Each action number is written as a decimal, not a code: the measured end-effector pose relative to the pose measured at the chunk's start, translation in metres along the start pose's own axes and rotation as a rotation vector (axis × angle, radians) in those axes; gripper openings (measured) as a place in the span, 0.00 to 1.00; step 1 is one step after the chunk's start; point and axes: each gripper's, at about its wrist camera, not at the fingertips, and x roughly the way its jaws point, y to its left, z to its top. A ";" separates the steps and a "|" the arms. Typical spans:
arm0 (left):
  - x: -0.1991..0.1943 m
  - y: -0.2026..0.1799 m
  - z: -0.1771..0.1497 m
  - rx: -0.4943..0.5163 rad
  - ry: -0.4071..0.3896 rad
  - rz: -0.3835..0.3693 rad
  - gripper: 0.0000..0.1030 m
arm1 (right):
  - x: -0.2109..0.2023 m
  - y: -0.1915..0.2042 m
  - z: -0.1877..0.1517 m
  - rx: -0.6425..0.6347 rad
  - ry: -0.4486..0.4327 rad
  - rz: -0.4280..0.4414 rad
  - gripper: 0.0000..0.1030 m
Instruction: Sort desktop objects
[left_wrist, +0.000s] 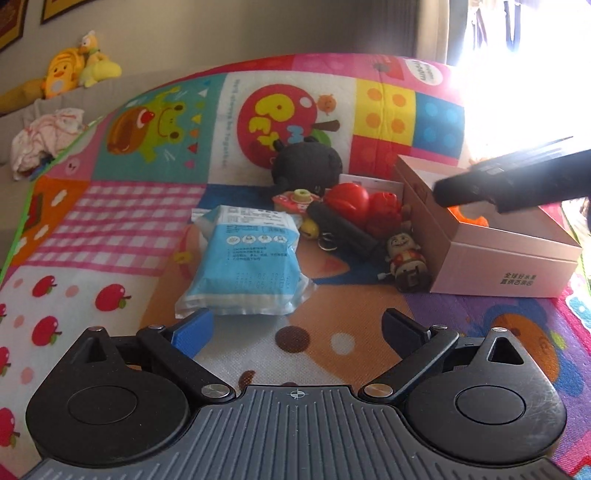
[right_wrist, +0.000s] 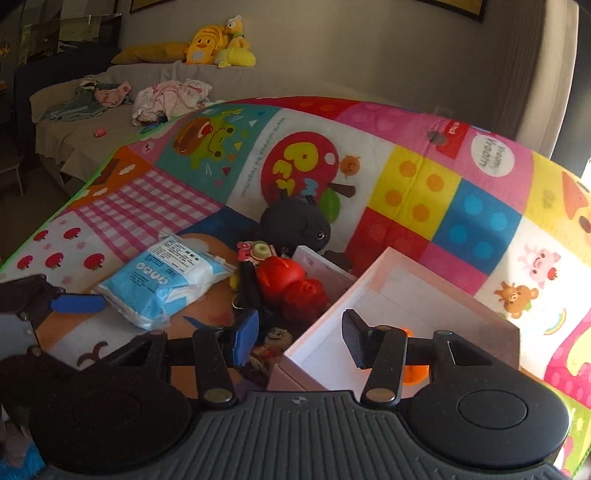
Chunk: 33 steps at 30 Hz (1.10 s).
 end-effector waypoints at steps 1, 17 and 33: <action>-0.001 0.001 -0.001 0.000 0.000 -0.006 0.98 | 0.013 0.002 0.009 0.023 0.028 0.024 0.49; -0.005 0.015 -0.008 -0.087 0.001 -0.098 0.99 | 0.136 0.016 0.056 0.048 0.290 0.043 0.73; -0.016 -0.005 -0.020 0.042 0.042 -0.245 1.00 | -0.005 0.008 -0.008 0.157 0.193 0.390 0.66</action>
